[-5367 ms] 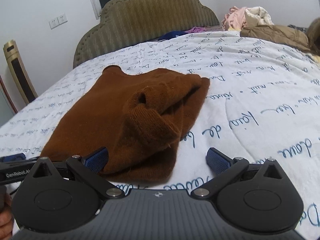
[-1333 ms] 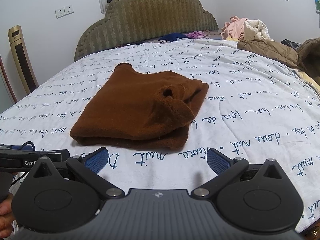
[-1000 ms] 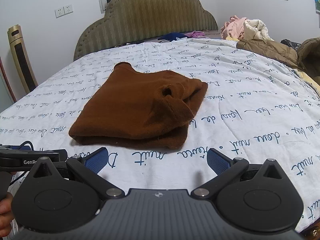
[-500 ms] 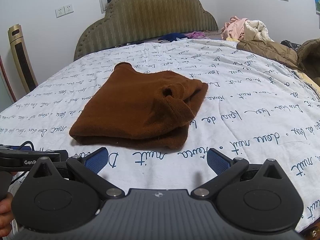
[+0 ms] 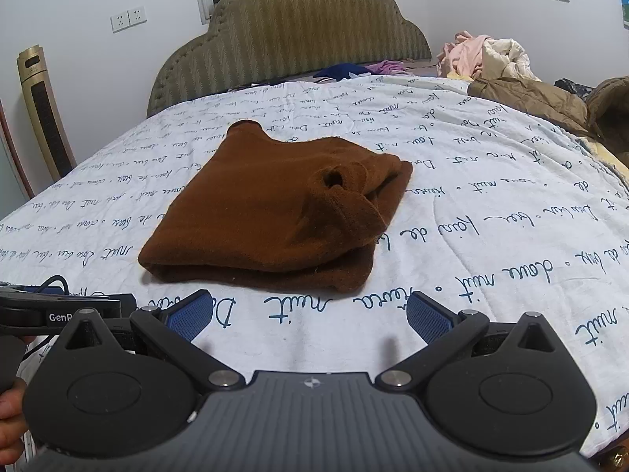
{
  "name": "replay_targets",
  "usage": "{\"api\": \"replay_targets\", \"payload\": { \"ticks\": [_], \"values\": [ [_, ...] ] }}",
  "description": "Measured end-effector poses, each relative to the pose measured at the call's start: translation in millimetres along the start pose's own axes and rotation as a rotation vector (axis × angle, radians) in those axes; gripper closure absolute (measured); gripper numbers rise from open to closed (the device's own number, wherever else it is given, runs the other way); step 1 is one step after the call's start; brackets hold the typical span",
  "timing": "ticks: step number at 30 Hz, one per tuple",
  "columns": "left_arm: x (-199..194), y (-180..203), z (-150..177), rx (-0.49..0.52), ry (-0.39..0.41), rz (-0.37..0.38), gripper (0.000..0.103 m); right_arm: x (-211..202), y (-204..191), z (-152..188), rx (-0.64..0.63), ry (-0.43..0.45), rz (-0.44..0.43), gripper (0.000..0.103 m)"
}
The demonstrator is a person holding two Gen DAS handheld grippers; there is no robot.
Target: Fold small clothes
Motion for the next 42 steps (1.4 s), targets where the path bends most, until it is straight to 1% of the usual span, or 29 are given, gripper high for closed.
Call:
{"api": "replay_targets", "payload": {
  "ticks": [42],
  "values": [
    [1.4,-0.8,0.1,0.005,0.001,-0.003,0.006,2.6,-3.2,1.7,-0.004,-0.006,-0.009,0.000]
  ]
}}
Point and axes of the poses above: each gripper's, at about its wrist camera, not at the fingertips, and x roughly the way its jaws point, y to its right, z to its underside, the point moved 5 cm from there along x, roughly the way its jaws point, and after that the axes turned 3 degrees about -z, right-handed, at the moved point
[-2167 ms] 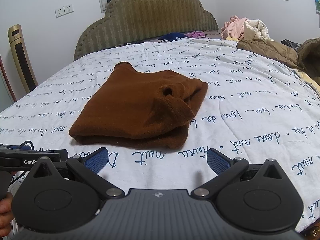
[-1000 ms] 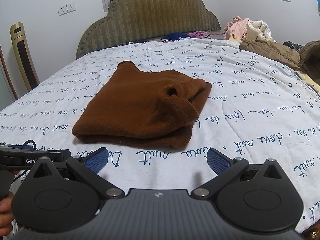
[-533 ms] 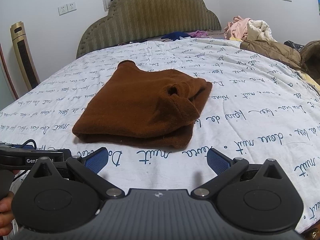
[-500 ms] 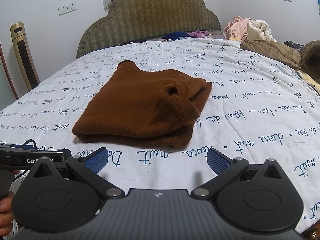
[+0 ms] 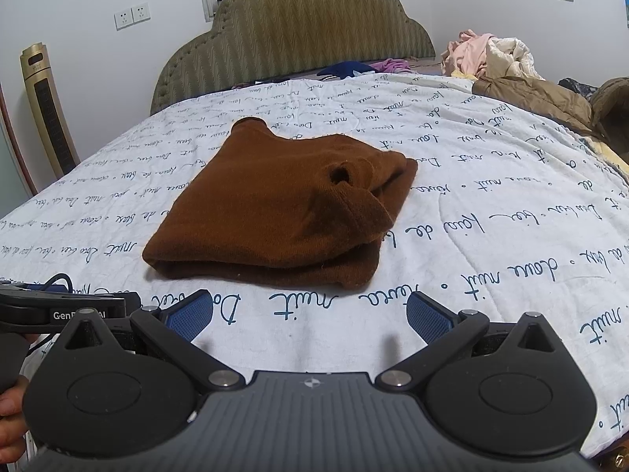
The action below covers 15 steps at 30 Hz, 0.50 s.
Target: Fold small clothes
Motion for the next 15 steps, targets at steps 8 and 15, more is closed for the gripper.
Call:
{"api": "replay_targets", "payload": {
  "ticks": [8,15],
  "values": [
    [0.4,-0.3,0.1,0.000,0.000,0.000,0.006,-1.9,-1.6,0.2,-0.002,0.003,-0.003,0.000],
    [0.2,-0.2,0.2,-0.001,0.000,0.000,0.006,-2.4,-1.6,-0.3,-0.003,0.002,-0.002,0.000]
  ]
}}
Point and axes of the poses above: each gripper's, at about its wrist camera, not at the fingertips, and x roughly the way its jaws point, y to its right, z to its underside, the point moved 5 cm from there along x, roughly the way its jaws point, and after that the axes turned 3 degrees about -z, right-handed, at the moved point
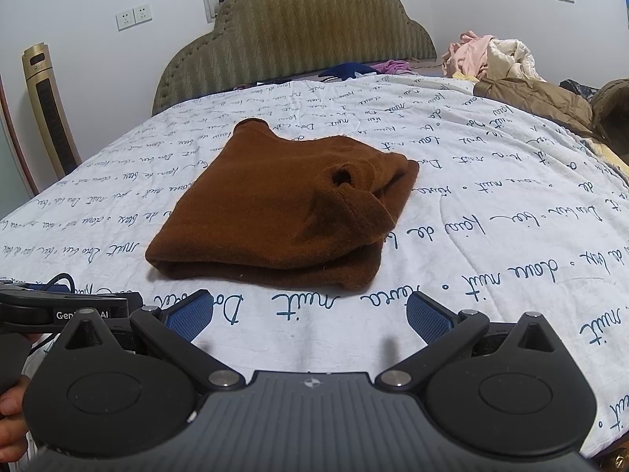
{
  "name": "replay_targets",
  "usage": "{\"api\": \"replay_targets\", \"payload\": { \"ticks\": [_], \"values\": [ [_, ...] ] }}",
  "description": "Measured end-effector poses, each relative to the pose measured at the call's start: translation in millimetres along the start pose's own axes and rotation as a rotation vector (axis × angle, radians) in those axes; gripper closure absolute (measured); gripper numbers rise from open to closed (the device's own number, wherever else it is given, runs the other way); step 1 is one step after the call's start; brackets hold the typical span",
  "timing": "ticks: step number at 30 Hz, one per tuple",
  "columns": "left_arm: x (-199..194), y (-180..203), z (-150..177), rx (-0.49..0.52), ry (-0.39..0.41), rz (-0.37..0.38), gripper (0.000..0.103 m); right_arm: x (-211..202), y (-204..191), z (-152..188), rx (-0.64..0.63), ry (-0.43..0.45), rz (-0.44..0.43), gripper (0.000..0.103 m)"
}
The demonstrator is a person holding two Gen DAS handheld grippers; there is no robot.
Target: Fold small clothes
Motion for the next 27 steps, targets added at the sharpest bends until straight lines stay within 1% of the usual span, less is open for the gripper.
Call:
{"api": "replay_targets", "payload": {
  "ticks": [16,24,27],
  "values": [
    [-0.1,-2.2,0.0,-0.005,0.003,0.002,0.006,-0.1,-0.3,-0.2,0.000,0.000,-0.001,0.000],
    [-4.9,-3.9,-1.8,0.003,0.033,-0.026,0.006,-0.8,-2.0,-1.3,-0.004,0.000,-0.008,0.000],
    [-3.1,-14.5,-7.6,-0.009,0.042,-0.043,0.006,-1.2,0.5,-3.0,-0.012,0.006,-0.008,0.000]
  ]
}}
Point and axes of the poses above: each gripper's, at about its wrist camera, not at the fingertips, and x roughly the way its jaws point, y to its right, z to its underside, the point moved 5 cm from there along x, roughly the way its jaws point, and after that the axes turned 3 degrees about -z, right-handed, at the moved point
